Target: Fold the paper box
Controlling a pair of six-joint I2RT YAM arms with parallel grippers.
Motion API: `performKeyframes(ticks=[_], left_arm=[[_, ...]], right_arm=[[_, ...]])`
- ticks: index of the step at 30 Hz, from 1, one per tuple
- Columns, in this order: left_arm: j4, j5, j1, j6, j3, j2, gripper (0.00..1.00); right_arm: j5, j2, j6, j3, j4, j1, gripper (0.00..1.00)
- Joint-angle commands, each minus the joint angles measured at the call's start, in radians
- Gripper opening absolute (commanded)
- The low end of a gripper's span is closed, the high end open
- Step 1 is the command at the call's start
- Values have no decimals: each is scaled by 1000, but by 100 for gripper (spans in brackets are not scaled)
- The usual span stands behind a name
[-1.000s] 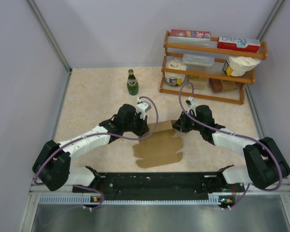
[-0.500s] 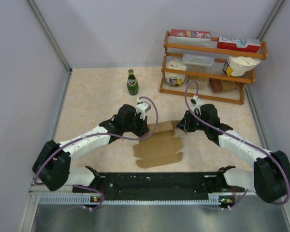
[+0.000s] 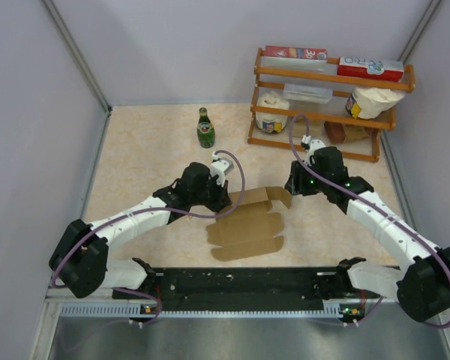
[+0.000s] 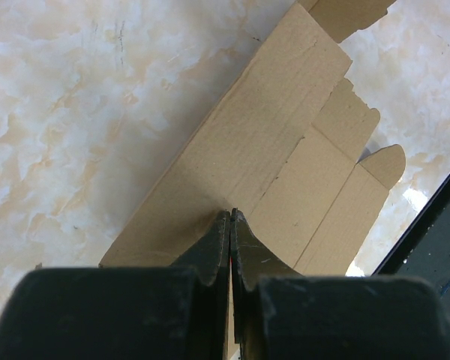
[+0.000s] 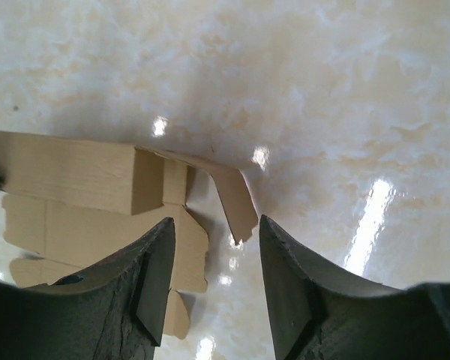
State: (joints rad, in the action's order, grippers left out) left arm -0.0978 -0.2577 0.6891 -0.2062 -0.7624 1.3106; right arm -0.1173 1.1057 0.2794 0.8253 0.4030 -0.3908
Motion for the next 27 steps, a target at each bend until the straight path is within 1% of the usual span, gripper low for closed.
performKeyframes(ticks=[1, 7, 12, 17, 20, 24, 27], left_arm=[[20, -9, 1, 5, 3, -30, 0], [20, -8, 1, 5, 3, -33, 0], [21, -11, 1, 4, 3, -31, 0], [24, -11, 1, 1, -5, -25, 0], [27, -14, 3, -1, -9, -22, 0], [27, -18, 1, -5, -9, -22, 0], [27, -17, 3, -7, -6, -25, 0]], right_arm=[[7, 45, -39, 41, 109, 10, 49], [-30, 100, -46, 35, 112, 10, 50], [-39, 151, -54, 32, 100, 10, 47], [-47, 86, -26, 11, 96, 10, 45], [-86, 4, 10, -34, 67, 10, 41], [-206, -107, 101, -138, -41, 9, 28], [-316, -121, 171, -224, -157, 1, 19]])
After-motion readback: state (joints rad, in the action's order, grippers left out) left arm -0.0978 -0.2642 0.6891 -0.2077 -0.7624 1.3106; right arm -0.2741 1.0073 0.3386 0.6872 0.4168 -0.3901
